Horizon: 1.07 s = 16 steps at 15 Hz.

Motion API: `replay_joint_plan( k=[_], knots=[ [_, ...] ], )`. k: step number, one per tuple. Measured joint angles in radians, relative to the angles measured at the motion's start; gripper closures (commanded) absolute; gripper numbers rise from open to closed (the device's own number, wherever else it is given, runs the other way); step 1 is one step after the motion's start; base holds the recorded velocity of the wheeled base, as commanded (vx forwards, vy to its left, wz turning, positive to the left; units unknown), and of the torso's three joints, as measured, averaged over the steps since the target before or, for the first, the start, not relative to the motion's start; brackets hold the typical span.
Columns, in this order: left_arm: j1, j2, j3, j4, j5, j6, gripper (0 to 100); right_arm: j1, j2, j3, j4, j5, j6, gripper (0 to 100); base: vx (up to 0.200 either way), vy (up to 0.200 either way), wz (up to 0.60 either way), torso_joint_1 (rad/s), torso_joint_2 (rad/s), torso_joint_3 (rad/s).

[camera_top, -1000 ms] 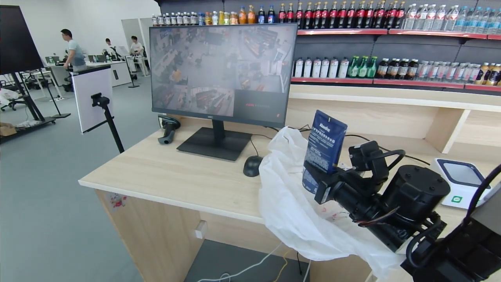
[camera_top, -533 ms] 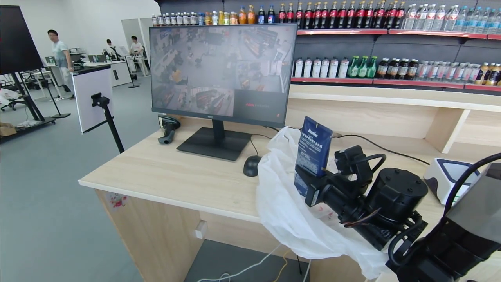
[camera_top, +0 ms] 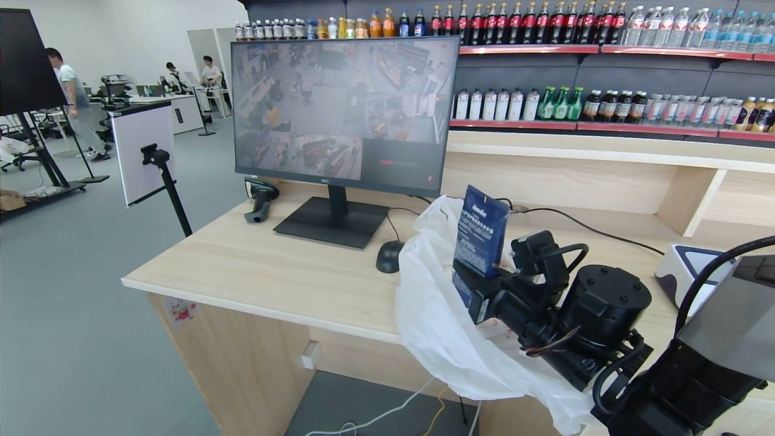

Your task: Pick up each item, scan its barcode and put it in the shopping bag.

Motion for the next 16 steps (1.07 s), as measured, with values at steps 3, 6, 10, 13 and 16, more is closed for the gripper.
replay_joint_plan(
  k=[3, 6, 10, 13, 16],
  knots=[
    [-0.001, 0.0, 0.0, 0.0, 0.0, 0.0, 0, 0.0, 0.007, -0.003, 0.0, 0.0, 0.003, 100, 0.0, 0.0, 0.0, 0.0, 0.0, 0.0],
    [0.0, 0.0, 0.0, 0.0, 0.0, -0.001, 0, 0.0, 0.0, -0.02, 0.012, 0.001, 0.014, 100, 0.0, 0.0, 0.0, 0.0, 0.0, 0.0],
    [0.0, 0.0, 0.0, 0.0, 0.0, -0.002, 0, -0.01, -0.078, 0.005, 0.007, 0.0, 0.145, 100, 0.0, 0.0, 0.0, 0.0, 0.0, 0.0],
    [-0.001, 0.0, 0.0, 0.0, -0.001, 0.003, 0, 0.033, -0.096, 0.027, 0.007, 0.0, 0.299, 100, 0.0, 0.0, 0.0, 0.0, 0.0, 0.0],
    [0.0, 0.0, 0.0, -0.003, -0.003, 0.018, 0, 0.074, -0.086, 0.035, 0.007, -0.011, 0.467, 100, 0.0, 0.0, 0.0, 0.0, 0.0, 0.0]
  ],
)
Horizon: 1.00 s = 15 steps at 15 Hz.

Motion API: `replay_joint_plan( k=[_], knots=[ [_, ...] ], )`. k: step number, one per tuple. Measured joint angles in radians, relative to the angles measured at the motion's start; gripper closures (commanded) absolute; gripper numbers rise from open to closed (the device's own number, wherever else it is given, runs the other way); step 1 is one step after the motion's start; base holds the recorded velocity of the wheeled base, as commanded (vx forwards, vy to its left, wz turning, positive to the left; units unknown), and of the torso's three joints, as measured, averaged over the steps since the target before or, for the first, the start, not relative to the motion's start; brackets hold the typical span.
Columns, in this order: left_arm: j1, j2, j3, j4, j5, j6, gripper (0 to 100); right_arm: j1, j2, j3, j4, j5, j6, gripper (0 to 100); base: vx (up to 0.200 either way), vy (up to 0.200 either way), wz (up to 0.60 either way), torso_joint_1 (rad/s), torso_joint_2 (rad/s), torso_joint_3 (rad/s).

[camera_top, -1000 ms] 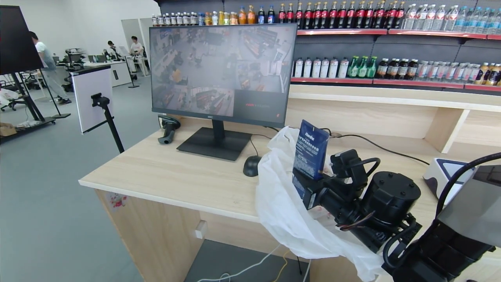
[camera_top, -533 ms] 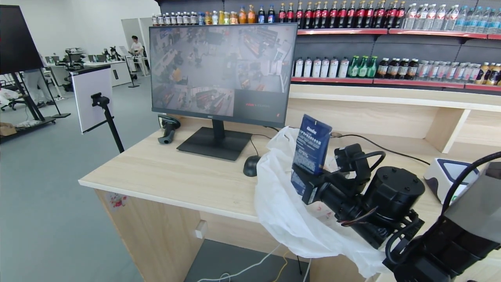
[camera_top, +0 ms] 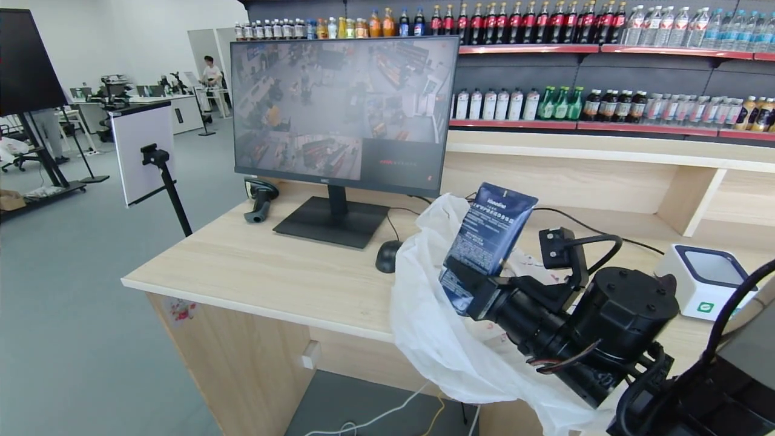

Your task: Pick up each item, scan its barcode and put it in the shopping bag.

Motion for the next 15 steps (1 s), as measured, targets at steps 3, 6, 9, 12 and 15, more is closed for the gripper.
replay_joint_plan(
  k=[3, 6, 9, 12, 15],
  knots=[
    [0.0, 0.0, 0.0, 0.0, 0.0, 0.0, 0, 0.01, 0.021, -0.004, -0.001, 0.0, 0.085, 100, 0.0, 0.0, 0.0, 0.0, 0.0, 0.0],
    [0.0, 0.0, 0.0, 0.0, 0.0, 0.0, 0, 0.0, 0.046, 0.003, -0.001, -0.001, 0.166, 100, 0.0, 0.0, 0.0, 0.0, 0.0, 0.0],
    [0.0, 0.0, 0.0, 0.0, 0.0, 0.002, 0, -0.03, 0.088, -0.001, -0.01, -0.001, 0.179, 100, 0.0, 0.0, 0.0, 0.0, 0.0, 0.0],
    [0.0, 0.0, 0.0, 0.0, 0.0, 0.002, 0, -0.057, 0.127, -0.009, -0.011, -0.001, 0.189, 100, 0.0, 0.0, 0.0, 0.0, 0.0, 0.0],
    [0.0, 0.0, 0.0, 0.0, 0.0, 0.002, 0, -0.073, 0.154, -0.01, -0.011, -0.001, 0.186, 100, 0.0, 0.0, 0.0, 0.0, 0.0, 0.0]
  ],
)
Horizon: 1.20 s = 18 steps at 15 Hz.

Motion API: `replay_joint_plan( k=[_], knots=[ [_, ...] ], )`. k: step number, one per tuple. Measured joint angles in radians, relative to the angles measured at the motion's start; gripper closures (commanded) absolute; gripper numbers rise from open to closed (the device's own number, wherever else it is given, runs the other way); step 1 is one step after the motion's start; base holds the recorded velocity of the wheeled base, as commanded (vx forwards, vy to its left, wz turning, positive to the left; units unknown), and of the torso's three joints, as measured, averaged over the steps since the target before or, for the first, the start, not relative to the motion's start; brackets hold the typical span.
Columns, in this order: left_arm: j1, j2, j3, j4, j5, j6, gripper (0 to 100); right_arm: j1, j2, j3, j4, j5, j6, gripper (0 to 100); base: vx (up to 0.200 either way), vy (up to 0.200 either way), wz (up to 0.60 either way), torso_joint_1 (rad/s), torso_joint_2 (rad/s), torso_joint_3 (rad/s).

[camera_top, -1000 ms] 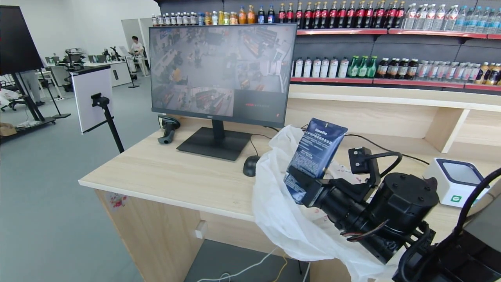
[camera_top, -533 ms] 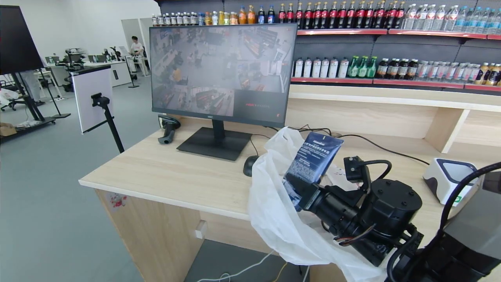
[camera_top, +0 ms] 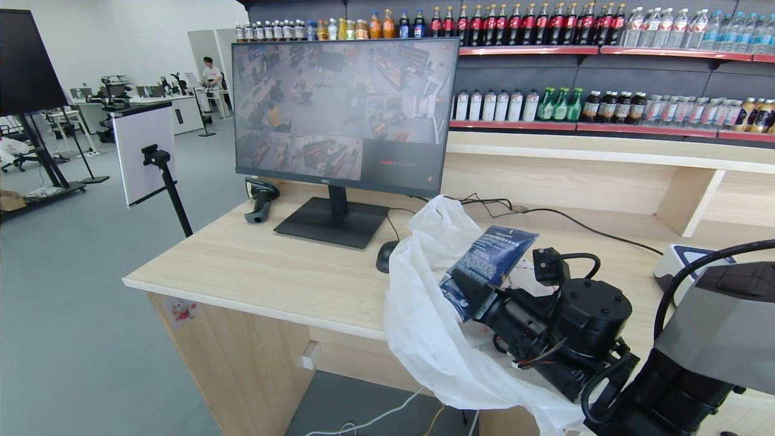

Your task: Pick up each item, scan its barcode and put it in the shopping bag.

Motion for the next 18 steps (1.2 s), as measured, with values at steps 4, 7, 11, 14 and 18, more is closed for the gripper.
replay_joint_plan(
  k=[4, 7, 11, 14, 18],
  knots=[
    [0.0, 0.0, 0.0, 0.0, 0.0, 0.0, 0, -0.016, 0.007, 0.004, 0.002, 0.001, -0.008, 100, 0.0, 0.0, 0.0, 0.0, 0.0, 0.0],
    [-0.001, 0.0, 0.0, 0.0, 0.0, 0.0, 0, -0.024, 0.006, 0.004, 0.008, -0.001, -0.017, 0, 0.0, 0.0, 0.0, 0.0, 0.0, 0.0],
    [0.0, 0.0, 0.0, 0.003, 0.0, -0.001, 0, -0.032, -0.007, 0.003, 0.017, -0.003, -0.07, 0, 0.0, 0.0, 0.0, 0.0, 0.0, 0.0],
    [0.0, 0.0, 0.0, 0.003, 0.0, -0.001, 0, -0.067, -0.016, -0.009, 0.023, -0.003, -0.113, 0, 0.0, 0.0, 0.0, 0.0, 0.0, 0.0],
    [0.0, 0.0, 0.0, 0.004, 0.0, -0.001, 0, -0.145, -0.029, -0.081, 0.016, -0.002, -0.198, 0, 0.0, 0.0, 0.0, 0.0, 0.0, 0.0]
  ],
)
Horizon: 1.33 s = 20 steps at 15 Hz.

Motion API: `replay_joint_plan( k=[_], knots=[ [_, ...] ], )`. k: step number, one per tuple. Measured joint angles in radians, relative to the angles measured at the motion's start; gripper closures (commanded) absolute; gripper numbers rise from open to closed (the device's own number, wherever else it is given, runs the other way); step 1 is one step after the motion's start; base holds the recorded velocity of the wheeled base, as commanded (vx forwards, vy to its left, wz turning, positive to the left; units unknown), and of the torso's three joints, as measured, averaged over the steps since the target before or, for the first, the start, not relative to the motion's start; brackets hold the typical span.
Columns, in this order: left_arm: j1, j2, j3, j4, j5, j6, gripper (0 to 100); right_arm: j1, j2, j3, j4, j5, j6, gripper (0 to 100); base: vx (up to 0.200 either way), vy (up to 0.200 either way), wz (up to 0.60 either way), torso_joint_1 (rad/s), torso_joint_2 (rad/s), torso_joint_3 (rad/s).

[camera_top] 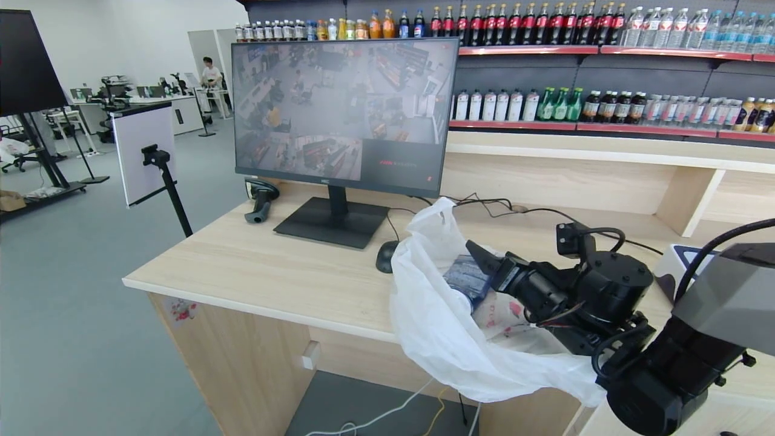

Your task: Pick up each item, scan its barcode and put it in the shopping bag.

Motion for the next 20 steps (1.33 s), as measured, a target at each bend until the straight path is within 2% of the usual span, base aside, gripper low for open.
replay_joint_plan(
  k=[5, 11, 13, 19, 20],
  knots=[
    [-0.001, 0.0, 0.0, 0.002, 0.0, 0.0, 0, -0.031, -0.05, -0.001, -0.005, 0.003, -0.079, 0, 0.0, 0.0, 0.0, 0.0, 0.0, 0.0],
    [0.0, 0.0, 0.0, 0.005, 0.0, -0.001, 0, -0.059, -0.129, -0.028, -0.006, 0.061, -0.328, 0, 0.0, 0.0, 0.0, 0.0, 0.0, 0.0],
    [-0.001, 0.0, 0.0, 0.005, 0.0, -0.001, 0, -0.054, -0.15, -0.025, -0.006, 0.083, -0.384, 0, -0.2, 0.0, 0.0, 0.0, 0.0, 0.0],
    [0.0, 0.0, 0.0, 0.005, 0.0, -0.004, 0, -0.019, -0.195, -0.01, -0.006, 0.084, -0.396, 0, -0.2, 0.0, 0.0, -0.001, 0.01, -0.001],
    [0.0, 0.0, 0.0, 0.005, 0.0, -0.006, 0, -0.017, -0.2, -0.007, -0.006, 0.084, -0.396, 0, 0.0, 0.0, 0.0, 0.0, 0.0, 0.0]
  ],
)
